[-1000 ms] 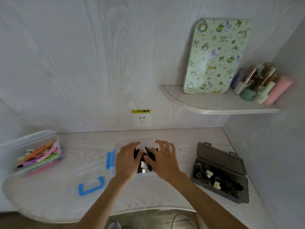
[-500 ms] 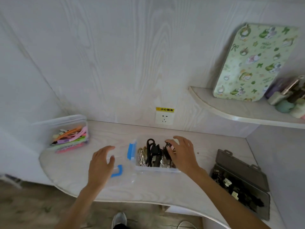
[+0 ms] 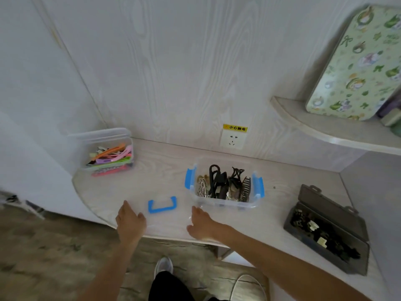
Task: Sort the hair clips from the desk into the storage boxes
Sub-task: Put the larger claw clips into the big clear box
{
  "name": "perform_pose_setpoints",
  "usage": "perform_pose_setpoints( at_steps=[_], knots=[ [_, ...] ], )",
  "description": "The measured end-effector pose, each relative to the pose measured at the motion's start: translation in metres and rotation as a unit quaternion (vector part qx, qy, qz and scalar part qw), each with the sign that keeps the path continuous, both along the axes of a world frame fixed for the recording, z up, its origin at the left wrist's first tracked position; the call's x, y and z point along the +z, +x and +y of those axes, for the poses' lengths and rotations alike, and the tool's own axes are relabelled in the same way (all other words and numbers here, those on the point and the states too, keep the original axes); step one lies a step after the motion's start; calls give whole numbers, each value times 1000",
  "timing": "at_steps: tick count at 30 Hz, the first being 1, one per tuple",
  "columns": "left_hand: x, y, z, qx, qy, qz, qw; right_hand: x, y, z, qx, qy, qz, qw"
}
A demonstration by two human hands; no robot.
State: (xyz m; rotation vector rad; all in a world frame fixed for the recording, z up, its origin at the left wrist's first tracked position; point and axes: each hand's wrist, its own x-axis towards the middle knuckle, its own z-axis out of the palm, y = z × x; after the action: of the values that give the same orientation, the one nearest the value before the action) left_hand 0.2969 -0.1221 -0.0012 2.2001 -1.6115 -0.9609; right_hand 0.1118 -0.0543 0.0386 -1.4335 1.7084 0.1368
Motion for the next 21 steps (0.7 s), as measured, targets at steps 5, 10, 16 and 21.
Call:
perform_pose_setpoints(
  at_steps=[5,10,16,21],
  knots=[
    [-8,31,-2,-29,4,-23,999,1,24,-22,-109,33,-21,993],
    [-2,40,-1,47,-12,104,993,-1,35,-28,-199,21,-107,974],
    [27,51,-17,140,-6,174,975,13,29,-29,-282,88,-213,931],
    [80,56,-23,169,-107,222,954,41,24,-25,-276,35,-266,923]
  ],
)
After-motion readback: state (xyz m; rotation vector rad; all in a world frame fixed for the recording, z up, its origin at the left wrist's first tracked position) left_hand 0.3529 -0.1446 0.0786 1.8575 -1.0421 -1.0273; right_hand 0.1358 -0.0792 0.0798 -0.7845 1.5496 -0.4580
